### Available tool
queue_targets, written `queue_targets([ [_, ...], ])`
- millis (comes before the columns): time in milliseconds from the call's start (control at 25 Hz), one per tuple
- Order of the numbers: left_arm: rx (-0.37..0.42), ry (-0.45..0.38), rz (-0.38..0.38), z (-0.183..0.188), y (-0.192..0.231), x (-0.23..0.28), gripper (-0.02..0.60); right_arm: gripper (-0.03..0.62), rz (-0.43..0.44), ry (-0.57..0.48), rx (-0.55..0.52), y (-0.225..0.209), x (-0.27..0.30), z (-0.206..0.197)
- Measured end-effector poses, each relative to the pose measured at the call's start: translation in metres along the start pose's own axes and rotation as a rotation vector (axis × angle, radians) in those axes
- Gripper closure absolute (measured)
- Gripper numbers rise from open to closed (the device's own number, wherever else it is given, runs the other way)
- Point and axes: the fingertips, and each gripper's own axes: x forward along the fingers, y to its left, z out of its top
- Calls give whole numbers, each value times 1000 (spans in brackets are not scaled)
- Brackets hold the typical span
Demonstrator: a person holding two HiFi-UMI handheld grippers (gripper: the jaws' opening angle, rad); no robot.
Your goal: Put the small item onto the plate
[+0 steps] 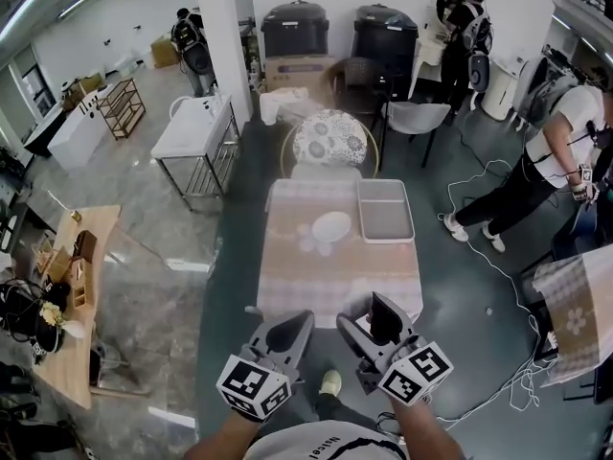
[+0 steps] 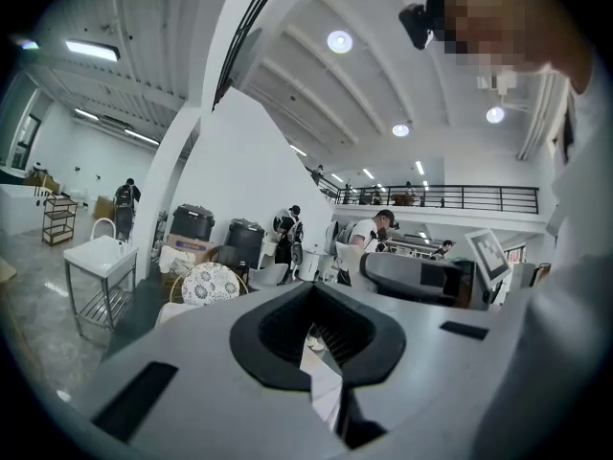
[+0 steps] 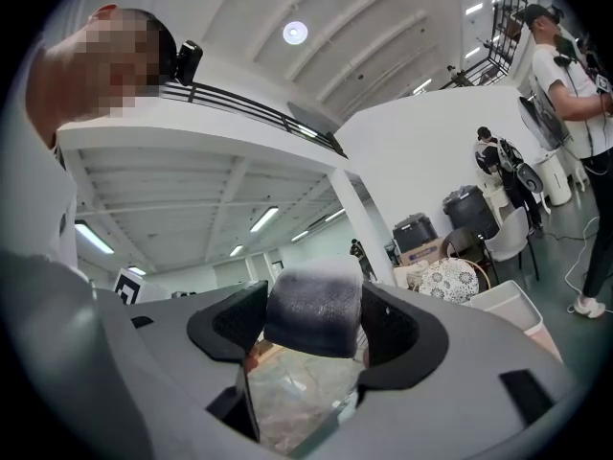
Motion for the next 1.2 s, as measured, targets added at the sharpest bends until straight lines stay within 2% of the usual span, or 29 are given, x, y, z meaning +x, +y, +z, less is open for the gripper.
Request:
queue_targets([
  [200,10,-4,16,14,19,47,577,275,10,14,-6,-42,30,12],
  [400,2,15,18,15,50,78,577,275,-3,43,-1,-69,61,6],
  [760,5,41,-33,4,122,158,577,275,-94,105,-4,-146,129,-17],
  [960,14,52,-61,-13,176,201,577,275,-130,146,-18,-190,180,-41],
  [1200,-7,87,-71,-52,225,246,577,275,-197,214,8,-254,219,-96],
])
